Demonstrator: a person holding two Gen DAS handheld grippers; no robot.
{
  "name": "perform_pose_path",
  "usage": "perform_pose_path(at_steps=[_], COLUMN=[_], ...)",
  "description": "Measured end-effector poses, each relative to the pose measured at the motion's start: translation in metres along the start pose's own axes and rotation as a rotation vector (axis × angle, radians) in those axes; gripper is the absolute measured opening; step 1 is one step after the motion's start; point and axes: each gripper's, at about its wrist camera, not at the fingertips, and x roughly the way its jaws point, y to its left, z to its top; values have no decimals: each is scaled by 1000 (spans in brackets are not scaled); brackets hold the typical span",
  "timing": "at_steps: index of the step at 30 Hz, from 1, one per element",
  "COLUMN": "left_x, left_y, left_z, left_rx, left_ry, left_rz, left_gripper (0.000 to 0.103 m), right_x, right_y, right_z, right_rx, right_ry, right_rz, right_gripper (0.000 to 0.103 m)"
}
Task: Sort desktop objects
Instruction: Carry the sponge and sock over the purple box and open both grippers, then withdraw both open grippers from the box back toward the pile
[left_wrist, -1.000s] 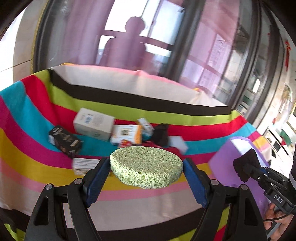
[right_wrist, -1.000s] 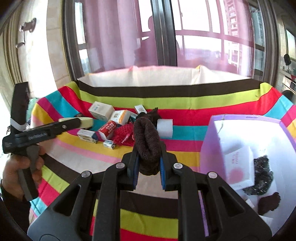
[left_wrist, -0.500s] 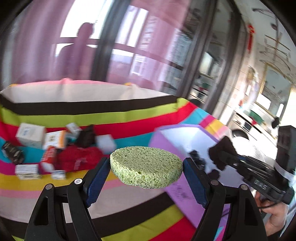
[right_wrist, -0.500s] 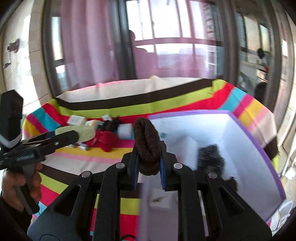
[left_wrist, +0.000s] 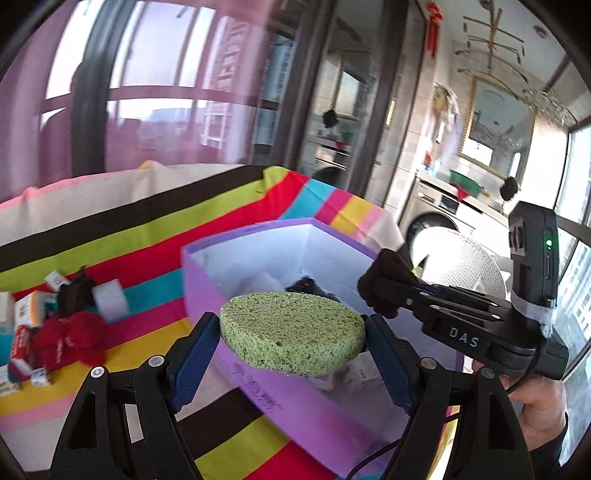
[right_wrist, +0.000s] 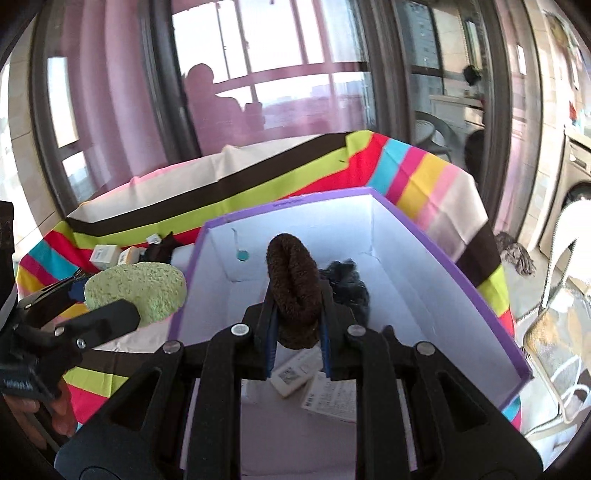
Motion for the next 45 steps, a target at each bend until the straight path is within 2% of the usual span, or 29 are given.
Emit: perform_pose_path(at_steps=[7, 9, 11, 12, 22, 30, 39, 45], left_x=[27, 31, 33, 32, 21, 4, -25, -52], left_y=[-13, -15, -14, -13, 4, 39, 101, 160], left_z=[4, 2, 0, -1, 0, 0, -5, -10], left_rx=[16, 23, 21, 18, -18, -82, -147, -251], left_ry=[49, 66, 72, 72, 46, -1, -69, -112], left_rz=[-75, -85, -78, -76, -56, -2, 155, 277], left_gripper=[81, 82, 83, 83, 84, 84, 84, 84], right_x=[4, 5, 6, 5, 9, 8, 16, 24], right_y=[-15, -17, -19, -20, -8, 18, 62, 100], right_z=[-4, -5, -5, -5, 0, 7, 15, 22], right_rx=[41, 50, 59, 67, 39, -5, -78, -150], right_ry=[15, 21, 21, 17, 16, 6, 16, 18], right_rz=[-17, -20, -23, -27, -8, 16, 51, 105], right_gripper=[24, 34, 61, 64, 66, 70, 70, 73])
